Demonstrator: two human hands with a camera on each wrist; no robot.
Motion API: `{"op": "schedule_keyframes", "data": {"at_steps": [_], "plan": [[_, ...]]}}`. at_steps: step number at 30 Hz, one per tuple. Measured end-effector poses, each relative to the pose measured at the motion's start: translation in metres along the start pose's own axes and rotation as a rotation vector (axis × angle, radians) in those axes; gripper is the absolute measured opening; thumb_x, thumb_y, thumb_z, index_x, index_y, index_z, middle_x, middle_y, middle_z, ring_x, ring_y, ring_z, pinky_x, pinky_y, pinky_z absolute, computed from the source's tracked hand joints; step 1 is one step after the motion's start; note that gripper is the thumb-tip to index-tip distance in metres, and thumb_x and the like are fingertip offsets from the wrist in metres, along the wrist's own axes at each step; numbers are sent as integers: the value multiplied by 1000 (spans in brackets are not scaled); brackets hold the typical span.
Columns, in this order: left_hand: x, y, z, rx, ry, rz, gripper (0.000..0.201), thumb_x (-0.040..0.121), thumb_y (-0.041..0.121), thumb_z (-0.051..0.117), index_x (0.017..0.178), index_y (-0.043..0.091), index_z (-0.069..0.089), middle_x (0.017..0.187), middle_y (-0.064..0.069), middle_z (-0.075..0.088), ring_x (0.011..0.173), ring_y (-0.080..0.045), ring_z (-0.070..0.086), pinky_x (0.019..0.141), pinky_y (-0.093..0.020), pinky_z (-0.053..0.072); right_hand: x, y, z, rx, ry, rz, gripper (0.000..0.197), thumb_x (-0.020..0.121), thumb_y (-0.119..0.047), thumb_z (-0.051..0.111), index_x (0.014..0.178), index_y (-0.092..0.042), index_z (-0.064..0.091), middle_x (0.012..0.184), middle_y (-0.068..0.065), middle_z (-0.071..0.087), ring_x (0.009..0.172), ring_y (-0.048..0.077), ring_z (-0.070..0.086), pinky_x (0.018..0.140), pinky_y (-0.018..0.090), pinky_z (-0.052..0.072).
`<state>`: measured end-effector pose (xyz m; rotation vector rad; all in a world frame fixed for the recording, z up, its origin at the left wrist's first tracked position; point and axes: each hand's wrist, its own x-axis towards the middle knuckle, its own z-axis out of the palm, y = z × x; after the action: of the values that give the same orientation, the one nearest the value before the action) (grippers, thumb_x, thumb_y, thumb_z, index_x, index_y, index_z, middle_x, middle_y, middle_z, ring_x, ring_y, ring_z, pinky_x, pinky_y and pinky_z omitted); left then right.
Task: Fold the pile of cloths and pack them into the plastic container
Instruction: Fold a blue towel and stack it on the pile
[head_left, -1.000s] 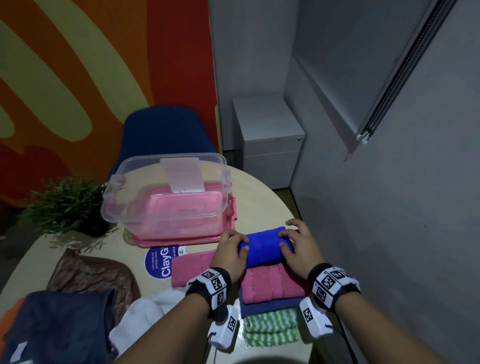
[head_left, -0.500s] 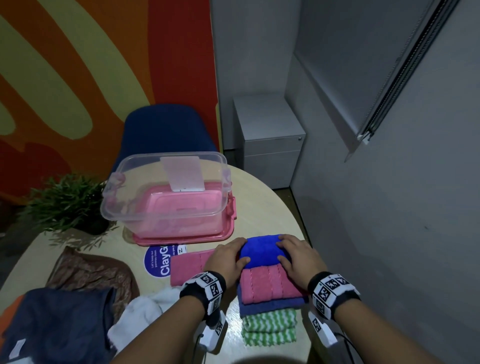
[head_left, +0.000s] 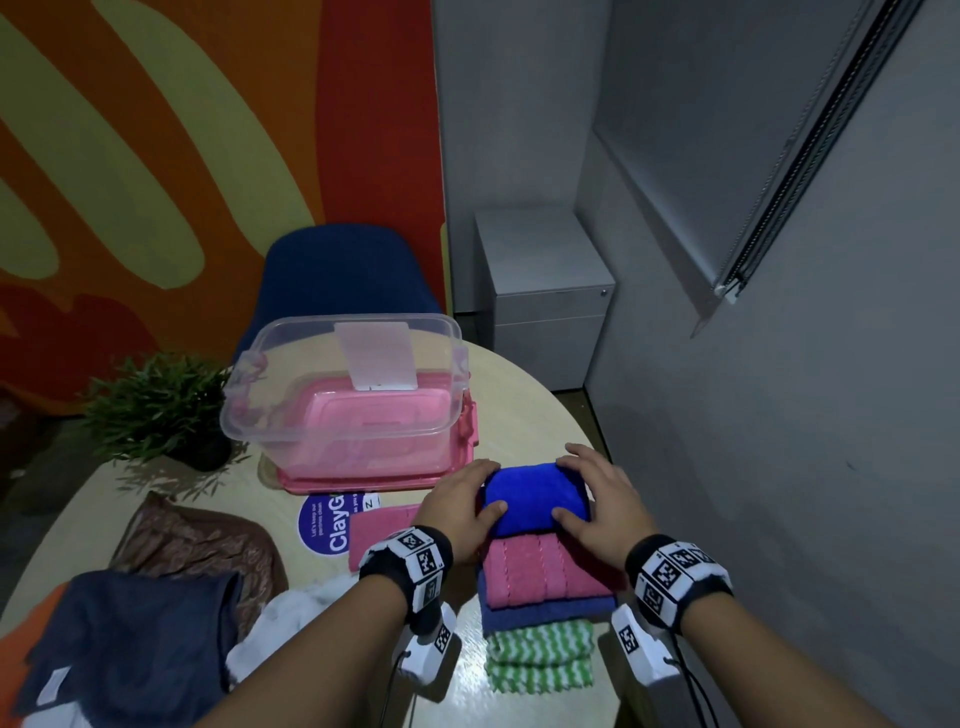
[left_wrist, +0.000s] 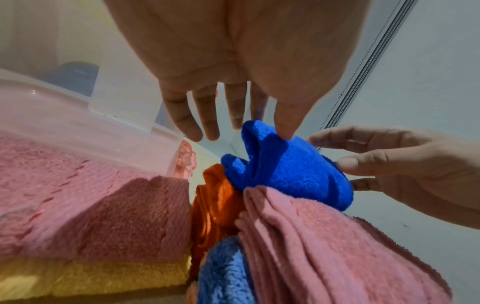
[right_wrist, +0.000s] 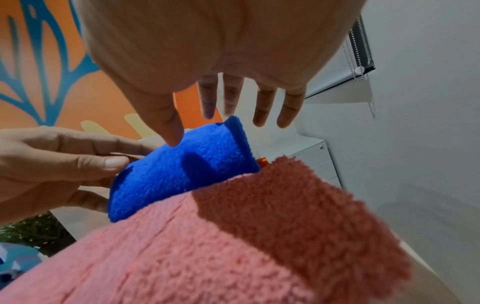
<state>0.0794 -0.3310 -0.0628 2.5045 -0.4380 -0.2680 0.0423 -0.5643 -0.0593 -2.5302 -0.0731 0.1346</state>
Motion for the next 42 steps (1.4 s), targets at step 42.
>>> {"op": "schedule_keyframes", "data": {"at_steps": [42], "plan": [[14,-9,27,-151,-140,-261,51,98,30,50,147,21,41,146,-3,49,132,-22,47,112,-35,36,7,27,41,-33,-173,13,57,104,-47,32,156,-37,13,165,-15,-3,142,19,36,114,37,37]]}}
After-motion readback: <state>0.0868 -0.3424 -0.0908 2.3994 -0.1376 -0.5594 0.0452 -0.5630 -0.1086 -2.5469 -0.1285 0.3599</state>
